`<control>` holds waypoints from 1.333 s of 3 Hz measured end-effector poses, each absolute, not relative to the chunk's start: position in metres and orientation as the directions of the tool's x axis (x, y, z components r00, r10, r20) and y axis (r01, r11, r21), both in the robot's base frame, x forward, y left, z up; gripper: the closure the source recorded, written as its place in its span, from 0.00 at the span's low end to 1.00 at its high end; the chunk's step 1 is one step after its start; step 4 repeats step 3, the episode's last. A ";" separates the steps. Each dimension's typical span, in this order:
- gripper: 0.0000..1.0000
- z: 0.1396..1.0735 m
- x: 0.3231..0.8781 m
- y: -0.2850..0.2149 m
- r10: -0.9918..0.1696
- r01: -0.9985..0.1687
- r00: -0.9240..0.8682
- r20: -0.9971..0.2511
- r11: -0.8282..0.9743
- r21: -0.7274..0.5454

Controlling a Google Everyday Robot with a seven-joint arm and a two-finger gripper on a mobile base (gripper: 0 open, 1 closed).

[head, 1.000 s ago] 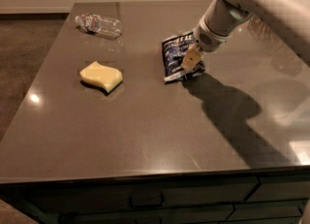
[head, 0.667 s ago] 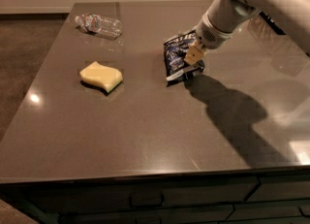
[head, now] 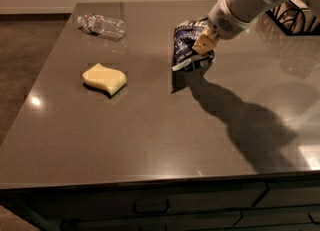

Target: Pick blue chip bag

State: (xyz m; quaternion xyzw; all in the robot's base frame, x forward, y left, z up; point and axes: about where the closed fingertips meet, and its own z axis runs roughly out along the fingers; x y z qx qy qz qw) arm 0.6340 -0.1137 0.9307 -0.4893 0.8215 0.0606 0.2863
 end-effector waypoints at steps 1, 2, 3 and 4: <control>1.00 0.955 0.624 -0.108 -0.762 -0.855 -0.292 -0.578 0.479 -0.199; 1.00 0.987 0.607 -0.099 -0.752 -0.878 -0.192 -0.631 0.418 -0.231; 1.00 0.987 0.607 -0.099 -0.752 -0.878 -0.192 -0.631 0.418 -0.231; 1.00 0.987 0.607 -0.099 -0.752 -0.878 -0.192 -0.631 0.418 -0.231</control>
Offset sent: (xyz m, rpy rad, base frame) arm -0.0313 0.0128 0.0690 0.1069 -0.1374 0.1479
